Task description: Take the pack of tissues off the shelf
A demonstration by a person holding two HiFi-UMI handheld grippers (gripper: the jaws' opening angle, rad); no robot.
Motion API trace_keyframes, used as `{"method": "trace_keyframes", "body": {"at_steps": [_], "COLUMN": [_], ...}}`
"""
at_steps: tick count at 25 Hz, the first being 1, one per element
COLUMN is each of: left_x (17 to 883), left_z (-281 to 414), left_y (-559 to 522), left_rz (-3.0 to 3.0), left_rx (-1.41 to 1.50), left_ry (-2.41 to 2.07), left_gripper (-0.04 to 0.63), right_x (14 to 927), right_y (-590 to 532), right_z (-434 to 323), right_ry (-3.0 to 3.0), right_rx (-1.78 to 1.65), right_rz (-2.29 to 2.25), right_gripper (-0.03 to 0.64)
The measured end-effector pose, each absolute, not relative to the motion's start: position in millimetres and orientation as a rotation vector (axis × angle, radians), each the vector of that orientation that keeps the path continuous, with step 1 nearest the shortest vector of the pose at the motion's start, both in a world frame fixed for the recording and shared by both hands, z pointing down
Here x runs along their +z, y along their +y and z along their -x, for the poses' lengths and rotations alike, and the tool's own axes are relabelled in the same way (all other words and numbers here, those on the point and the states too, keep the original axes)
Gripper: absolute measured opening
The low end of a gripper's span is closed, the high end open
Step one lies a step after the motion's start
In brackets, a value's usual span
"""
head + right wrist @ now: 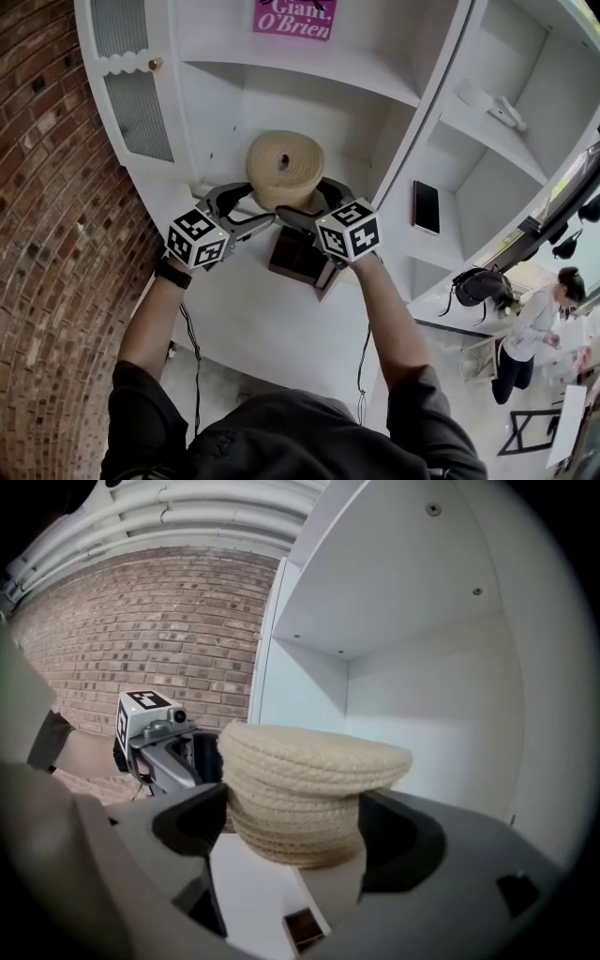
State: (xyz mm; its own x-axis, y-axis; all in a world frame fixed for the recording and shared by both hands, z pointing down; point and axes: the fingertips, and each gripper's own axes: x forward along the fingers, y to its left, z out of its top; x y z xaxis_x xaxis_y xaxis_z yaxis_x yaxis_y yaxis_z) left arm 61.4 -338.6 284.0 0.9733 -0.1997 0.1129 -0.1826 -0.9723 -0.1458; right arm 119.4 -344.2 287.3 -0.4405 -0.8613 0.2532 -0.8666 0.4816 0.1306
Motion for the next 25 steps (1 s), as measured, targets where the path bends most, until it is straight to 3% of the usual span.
{"method": "trace_keyframes", "body": {"at_steps": [9,15,25], "left_x": [283.4,285.0,284.4], "left_z": [-40.9,-47.7,-74.6], "left_y": [-352.9,-382.7,-369.7], "left_rz": [3.027,3.076,3.049], "left_rx": [-0.202,-0.296,-0.339], "left_ry": [0.236,0.143,-0.039], "left_gripper": [0.318,0.421,0.436], "right_x": [285.0,284.5,283.1], "right_y": [-336.3,-337.4,-342.0], "right_z": [-120.1,-120.8,-123.4], "right_ry": [-2.511,-2.531,-2.538], "right_rx": [0.051,0.08,0.127], "right_rz": [-1.379,-1.38,-1.393], "right_gripper": [0.44,0.44,0.456]}}
